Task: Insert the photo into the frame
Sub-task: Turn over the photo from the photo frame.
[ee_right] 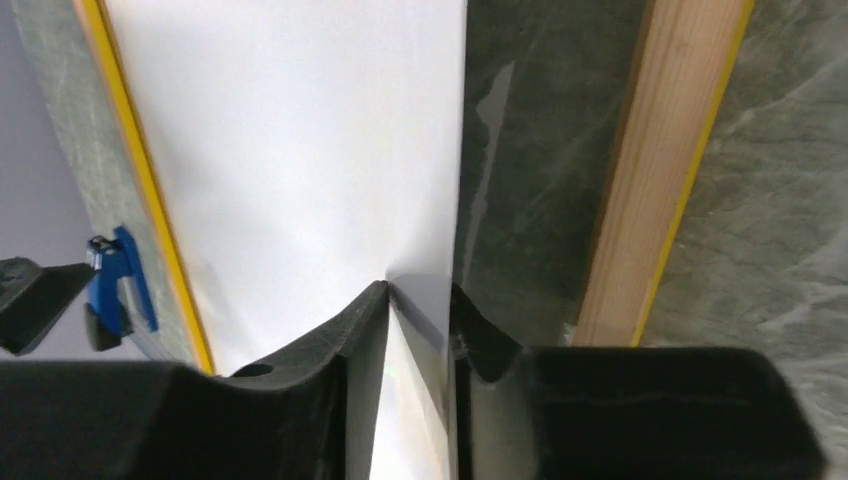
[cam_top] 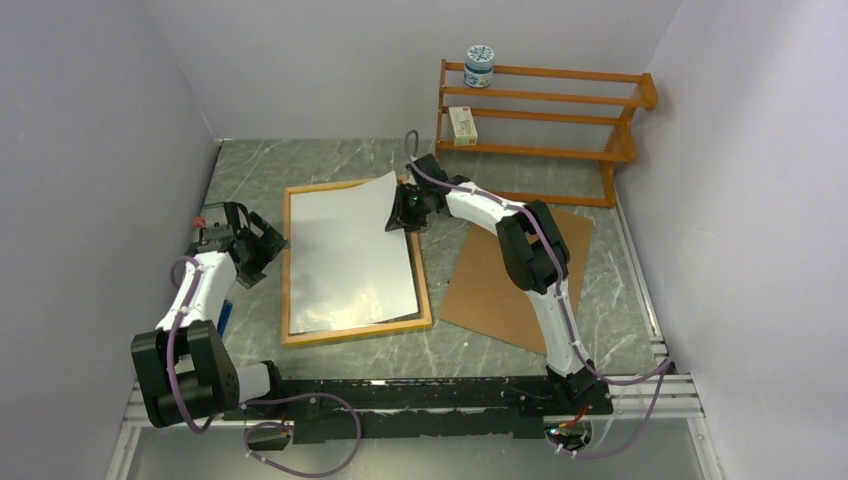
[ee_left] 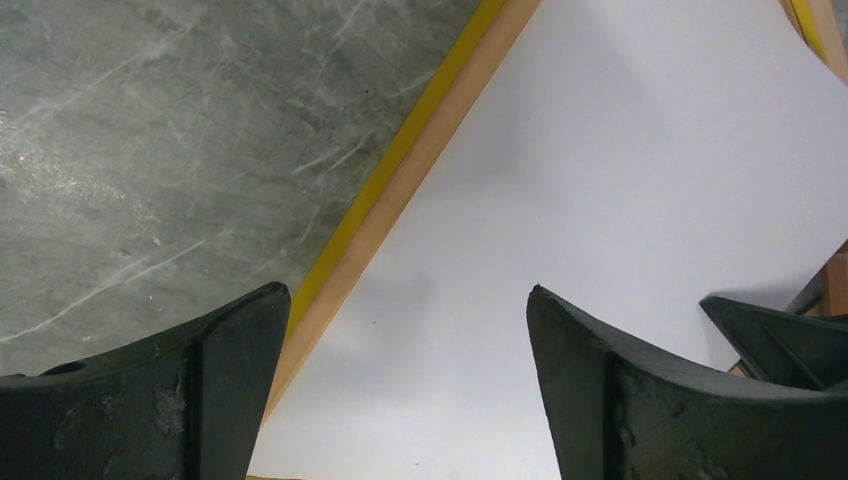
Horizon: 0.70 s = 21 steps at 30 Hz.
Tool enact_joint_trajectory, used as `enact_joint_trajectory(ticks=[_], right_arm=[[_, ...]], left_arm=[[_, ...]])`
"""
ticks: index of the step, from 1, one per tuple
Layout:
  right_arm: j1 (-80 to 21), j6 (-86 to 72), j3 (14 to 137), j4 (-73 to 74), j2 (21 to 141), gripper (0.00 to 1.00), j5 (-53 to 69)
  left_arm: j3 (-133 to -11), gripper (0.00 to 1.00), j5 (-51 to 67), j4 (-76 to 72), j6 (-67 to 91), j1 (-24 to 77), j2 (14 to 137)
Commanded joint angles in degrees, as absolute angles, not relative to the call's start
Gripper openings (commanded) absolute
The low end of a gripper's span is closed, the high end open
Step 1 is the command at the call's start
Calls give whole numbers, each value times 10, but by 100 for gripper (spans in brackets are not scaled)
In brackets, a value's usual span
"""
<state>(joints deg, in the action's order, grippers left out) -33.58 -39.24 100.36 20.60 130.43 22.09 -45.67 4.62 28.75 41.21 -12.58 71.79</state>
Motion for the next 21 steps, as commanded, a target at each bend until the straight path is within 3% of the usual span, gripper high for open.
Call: enact_joint_trajectory(ticks=[1,5,14,21], right_arm=[[-338,-377,1039,254,1272,37,175],[-336,-360,1044,302,1242,54,100],[-303,-335,923,345,1085,60,-92],[-223,-362,681,335,896,64,-144]], left_arm=[[-494,94,70,313,397,-128,708],[-533,94,84,353,372,-129,701],[-572,93,197,385,323,-120,683],[-580,92,200,339,356,62,675]])
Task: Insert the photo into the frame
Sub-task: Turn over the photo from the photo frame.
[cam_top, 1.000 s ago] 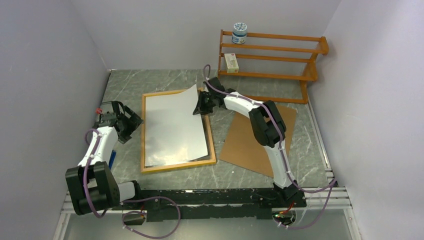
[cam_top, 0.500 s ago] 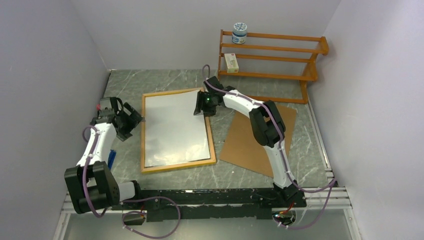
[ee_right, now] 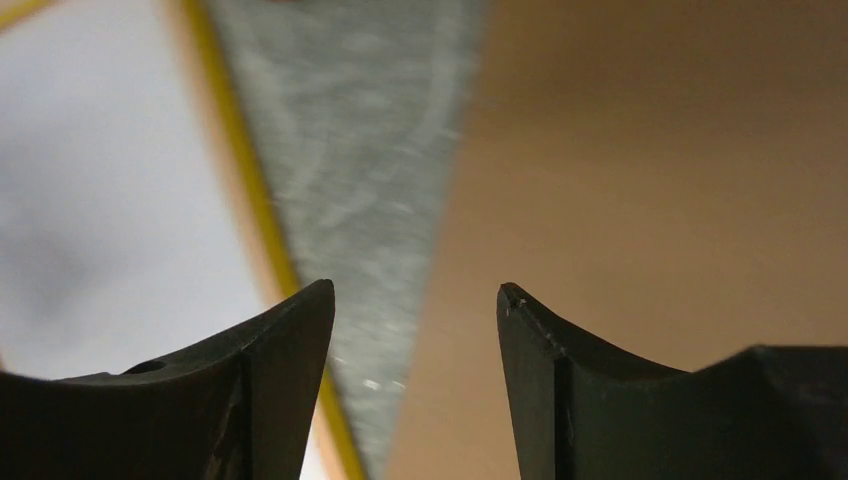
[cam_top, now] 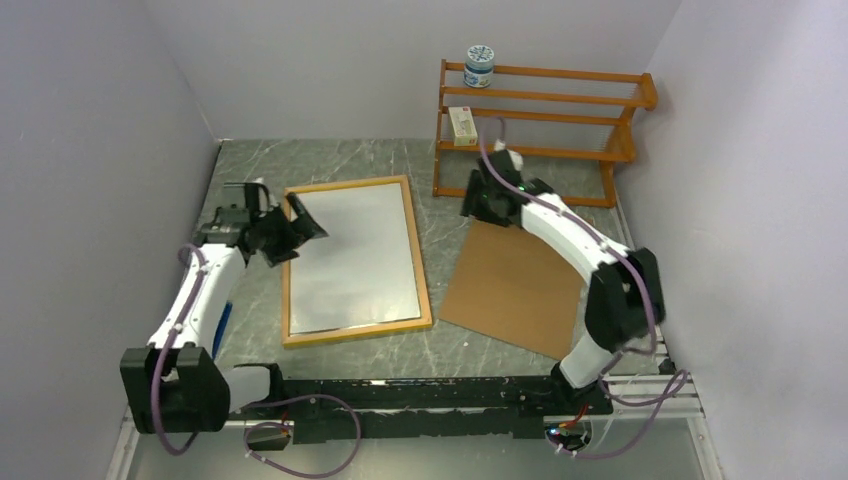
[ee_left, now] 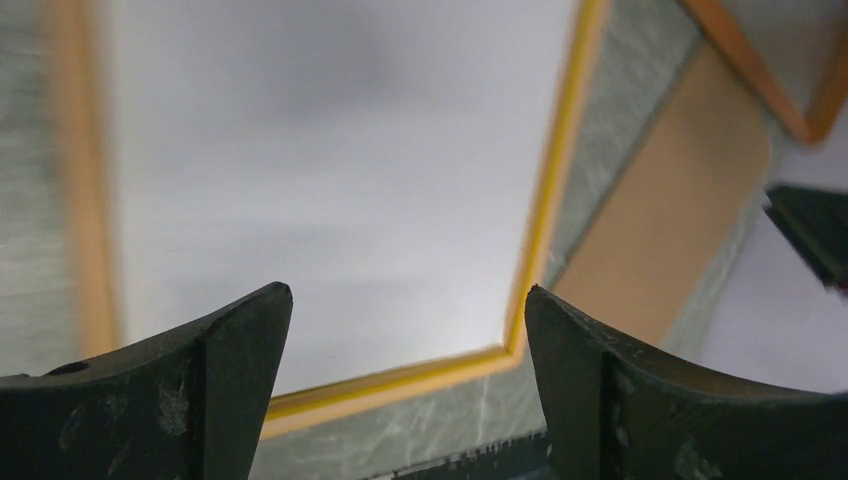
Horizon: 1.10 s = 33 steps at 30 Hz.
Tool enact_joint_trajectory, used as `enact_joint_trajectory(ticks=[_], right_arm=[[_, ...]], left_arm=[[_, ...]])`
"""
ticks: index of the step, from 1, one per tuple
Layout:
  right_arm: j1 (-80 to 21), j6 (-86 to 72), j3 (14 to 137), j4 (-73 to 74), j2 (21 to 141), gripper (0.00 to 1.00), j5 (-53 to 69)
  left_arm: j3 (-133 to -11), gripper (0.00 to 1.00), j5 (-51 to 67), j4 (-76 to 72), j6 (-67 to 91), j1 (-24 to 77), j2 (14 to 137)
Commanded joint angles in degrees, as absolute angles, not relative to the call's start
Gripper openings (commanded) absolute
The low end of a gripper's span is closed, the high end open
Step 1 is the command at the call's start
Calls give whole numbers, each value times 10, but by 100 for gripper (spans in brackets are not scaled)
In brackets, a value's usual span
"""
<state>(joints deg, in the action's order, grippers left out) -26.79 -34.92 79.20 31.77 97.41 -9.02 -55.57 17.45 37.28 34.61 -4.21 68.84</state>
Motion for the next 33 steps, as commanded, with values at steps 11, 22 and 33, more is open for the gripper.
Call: enact_joint_trajectory(ticks=[11,22,33], right_arm=[[-34,-421,414,347,660,82,-118],[142,-425,328,343,607,86,-60],[240,-397,288,319,660,86,48]], left_arm=[[-696,94,145,247,377,341,865],[-880,90,116,255,371,436,1126],[-950,87,120,289,429,437,1225]])
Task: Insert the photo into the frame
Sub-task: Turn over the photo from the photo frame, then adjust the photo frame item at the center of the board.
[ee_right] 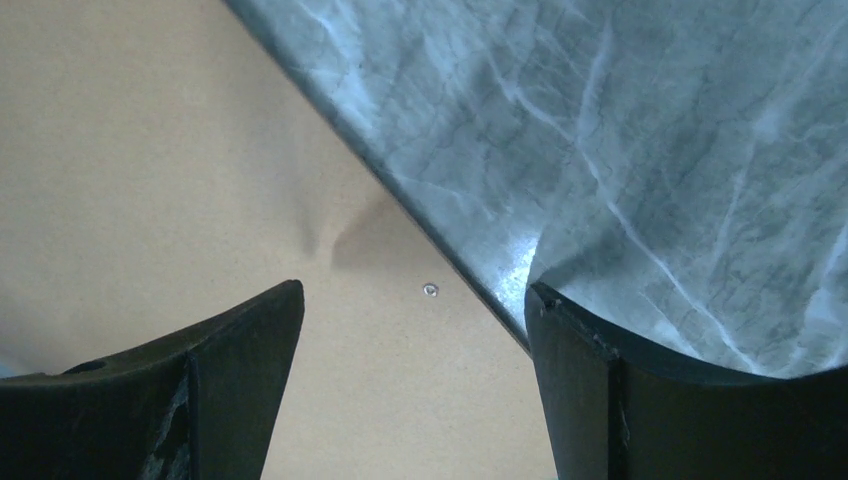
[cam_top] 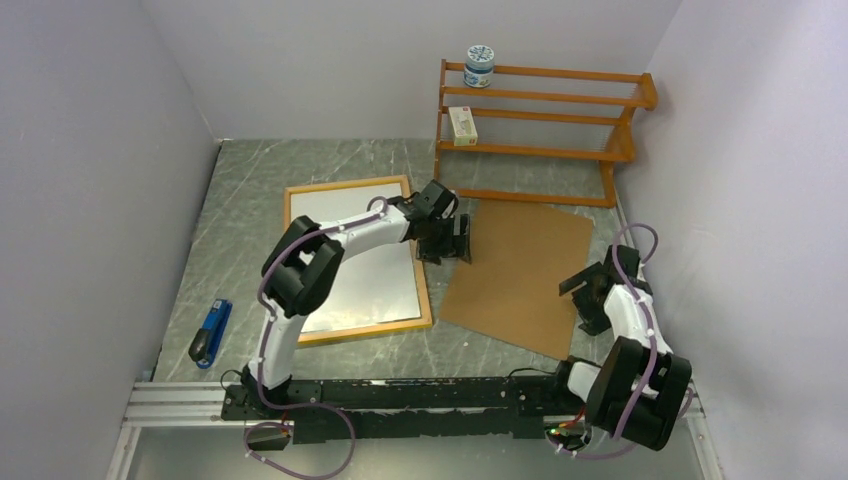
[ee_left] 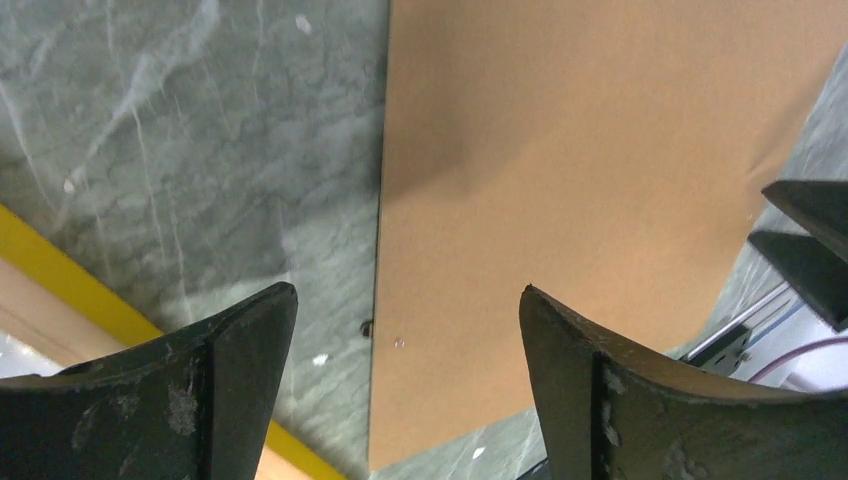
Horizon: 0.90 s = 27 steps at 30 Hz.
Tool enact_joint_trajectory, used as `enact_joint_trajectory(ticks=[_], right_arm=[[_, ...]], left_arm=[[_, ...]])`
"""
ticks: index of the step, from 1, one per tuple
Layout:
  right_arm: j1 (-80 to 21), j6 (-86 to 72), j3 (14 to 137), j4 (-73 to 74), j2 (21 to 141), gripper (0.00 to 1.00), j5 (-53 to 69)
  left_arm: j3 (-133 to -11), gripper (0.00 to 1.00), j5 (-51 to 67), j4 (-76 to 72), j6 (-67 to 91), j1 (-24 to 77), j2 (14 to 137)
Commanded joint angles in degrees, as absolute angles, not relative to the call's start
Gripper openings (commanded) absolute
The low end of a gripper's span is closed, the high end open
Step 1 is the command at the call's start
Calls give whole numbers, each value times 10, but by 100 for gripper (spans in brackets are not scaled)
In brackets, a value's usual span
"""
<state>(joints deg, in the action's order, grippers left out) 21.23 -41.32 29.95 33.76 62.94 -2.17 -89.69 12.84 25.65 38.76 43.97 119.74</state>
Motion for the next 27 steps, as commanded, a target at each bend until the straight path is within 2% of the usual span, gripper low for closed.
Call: enact_joint_trajectory(ticks=[1,12,19,27], right_arm=[[246,-394,287,315,674,86,63],[268,-389,265,284,732,82,174],[267,-403,255,303,693,81,224],[268,-437,234,304,628,80,272]], left_arm=[[-962,86,128,302,436,437,1237],[-929,71,248,257,491,437,1258],[-892,55,351,188,495,442,1237],[-902,48,424,142,492,450,1197]])
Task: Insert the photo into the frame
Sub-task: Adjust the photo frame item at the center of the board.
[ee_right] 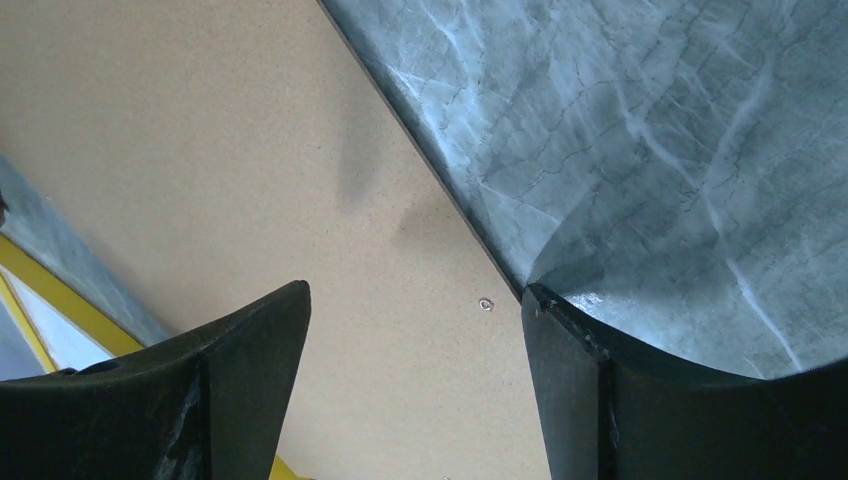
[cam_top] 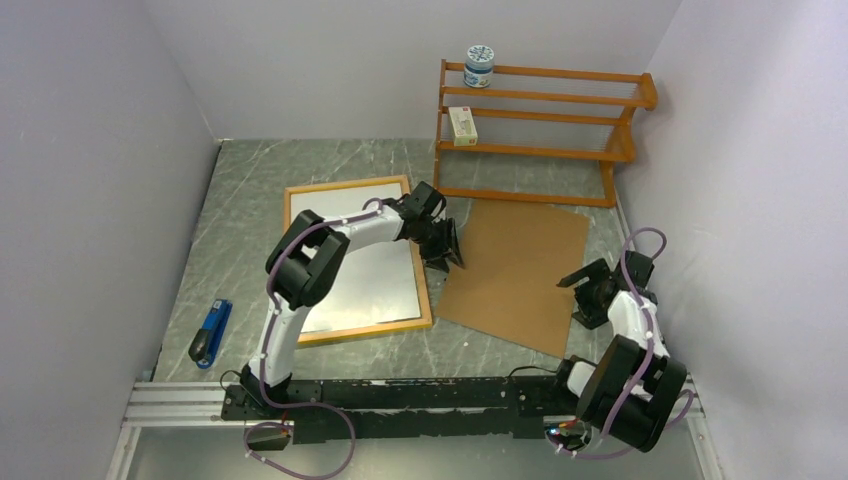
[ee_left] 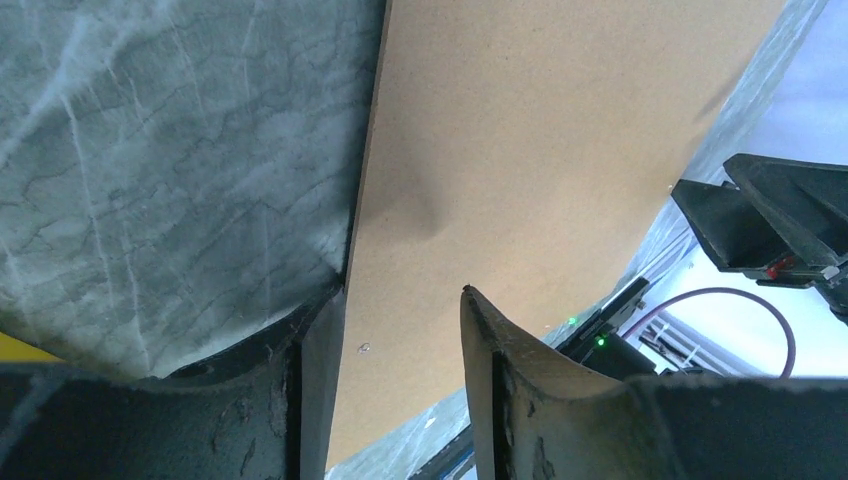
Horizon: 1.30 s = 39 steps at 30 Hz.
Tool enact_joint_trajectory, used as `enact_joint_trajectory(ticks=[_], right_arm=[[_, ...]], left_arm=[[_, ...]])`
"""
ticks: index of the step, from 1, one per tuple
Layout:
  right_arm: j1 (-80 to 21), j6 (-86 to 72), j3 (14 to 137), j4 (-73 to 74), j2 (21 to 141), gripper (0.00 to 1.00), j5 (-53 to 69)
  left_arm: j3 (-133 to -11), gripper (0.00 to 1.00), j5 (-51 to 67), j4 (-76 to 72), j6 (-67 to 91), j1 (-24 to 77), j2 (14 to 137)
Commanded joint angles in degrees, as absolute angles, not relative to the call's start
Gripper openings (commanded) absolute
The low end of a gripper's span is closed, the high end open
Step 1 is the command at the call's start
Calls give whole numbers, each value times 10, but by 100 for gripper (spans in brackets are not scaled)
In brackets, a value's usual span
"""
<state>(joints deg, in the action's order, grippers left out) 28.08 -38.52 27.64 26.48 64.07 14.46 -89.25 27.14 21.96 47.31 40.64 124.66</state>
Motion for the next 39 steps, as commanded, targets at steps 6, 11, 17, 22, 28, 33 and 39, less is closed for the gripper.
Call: enact_joint_trajectory(ticks=[6,11,17,22,28,33,39], right_arm=[[266,-473,226,313,554,78,269],[266,-467,240,337,545,78,261],[266,-450,231,348,559,76,282],[264,-446,214,366,538,75,296],[261,-444,203,372,529,74,292],[260,-444,203,372,531,74,295],[249,-442,194,371,526,73,293]], left_arm=[[-899,46,451,138,485,458,1167],[-874,45,443,132,497,460,1145],[-823,44,384,162,507,460,1100],[-773,44,333,185,512,460,1061],[-751,45,291,225,508,460,1050],[-748,46,271,239,506,461,1043],[-742,46,243,260,502,460,1026]])
